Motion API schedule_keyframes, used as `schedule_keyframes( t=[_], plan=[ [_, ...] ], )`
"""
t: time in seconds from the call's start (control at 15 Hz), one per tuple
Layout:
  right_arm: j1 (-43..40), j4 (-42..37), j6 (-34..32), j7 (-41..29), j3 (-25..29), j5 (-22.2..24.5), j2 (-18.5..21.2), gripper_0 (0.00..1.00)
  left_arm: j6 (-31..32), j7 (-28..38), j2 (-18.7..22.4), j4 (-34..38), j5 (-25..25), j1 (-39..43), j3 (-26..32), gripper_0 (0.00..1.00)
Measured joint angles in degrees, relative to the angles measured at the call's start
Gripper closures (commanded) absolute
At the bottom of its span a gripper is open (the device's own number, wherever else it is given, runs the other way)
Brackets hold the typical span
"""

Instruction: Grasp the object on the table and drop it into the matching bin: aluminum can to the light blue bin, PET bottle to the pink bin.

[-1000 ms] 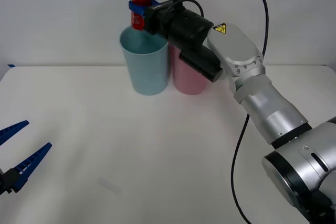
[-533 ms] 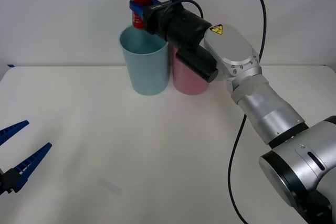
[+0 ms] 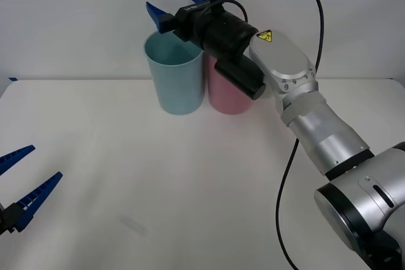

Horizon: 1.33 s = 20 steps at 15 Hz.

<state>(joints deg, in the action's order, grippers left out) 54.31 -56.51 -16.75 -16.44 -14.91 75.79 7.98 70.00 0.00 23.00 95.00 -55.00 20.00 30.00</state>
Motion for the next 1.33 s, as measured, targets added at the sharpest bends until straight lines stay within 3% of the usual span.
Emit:
schedule_keyframes(
  t=[0.33, 1.0, 1.2, 1.33],
  plan=[
    [-9.2, -13.2, -0.2, 0.0, -1.8, 0.3, 3.4, 0.0, 0.0, 0.0, 0.0, 0.0, 0.0, 0.0, 0.0, 0.0],
    [-34.0, -44.5, -1.1, 0.0, -5.0, -1.9, 16.7, 0.0, 0.0, 0.0, 0.0, 0.0, 0.0, 0.0, 0.0, 0.0],
    [-42.1, -51.9, -3.2, 0.8, -3.3, -3.5, 20.6, 0.0, 0.0, 0.0, 0.0, 0.0, 0.0, 0.0, 0.0, 0.0],
    [-47.6, -55.0, -8.3, 1.5, 0.4, -4.0, 21.7, 0.0, 0.0, 0.0, 0.0, 0.0, 0.0, 0.0, 0.0, 0.0]
  ],
)
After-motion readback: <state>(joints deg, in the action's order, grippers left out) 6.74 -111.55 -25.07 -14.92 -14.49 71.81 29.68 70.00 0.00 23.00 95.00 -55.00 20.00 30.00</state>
